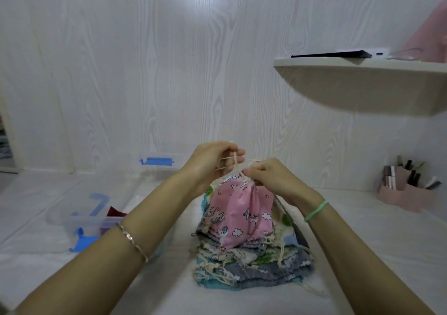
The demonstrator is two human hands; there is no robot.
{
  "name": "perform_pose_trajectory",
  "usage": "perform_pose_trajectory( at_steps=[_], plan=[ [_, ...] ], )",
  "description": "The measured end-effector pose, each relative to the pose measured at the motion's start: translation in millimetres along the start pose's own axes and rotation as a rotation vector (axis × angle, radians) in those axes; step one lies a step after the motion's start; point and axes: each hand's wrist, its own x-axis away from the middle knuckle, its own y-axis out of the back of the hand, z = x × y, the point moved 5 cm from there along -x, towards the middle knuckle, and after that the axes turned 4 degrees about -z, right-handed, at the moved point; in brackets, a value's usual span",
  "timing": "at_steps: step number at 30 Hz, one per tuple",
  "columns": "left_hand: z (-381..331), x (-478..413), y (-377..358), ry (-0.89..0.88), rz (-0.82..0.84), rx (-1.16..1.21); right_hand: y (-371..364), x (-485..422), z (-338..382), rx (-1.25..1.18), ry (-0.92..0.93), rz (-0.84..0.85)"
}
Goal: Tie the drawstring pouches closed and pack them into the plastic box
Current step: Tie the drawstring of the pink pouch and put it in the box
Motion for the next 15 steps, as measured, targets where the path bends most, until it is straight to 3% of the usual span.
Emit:
perform_pose_trajectory(
  at_steps=[3,5,9,15],
  plan=[
    [-10.7,-8.9,-14.3,-0.072,0.045,-0.241,-4.1,0.4,10.6,-0.024,-0.086,0.125],
    [-7.2,-13.5,-23.5,-0.029,0.09,-0.286,-6.0,2.8,15.5,-0.01,-0.045,0.153],
    [2.7,-14.3,-28.6,-0.001,0.115,-0.281,-3.1,6.8,7.8,0.007,0.017,0.104],
    [22.0,-6.7,-11.1,-0.014,0.061,-0.446,3.9,8.1,-6.2,-0.246,-0.021,-0.014]
  ],
)
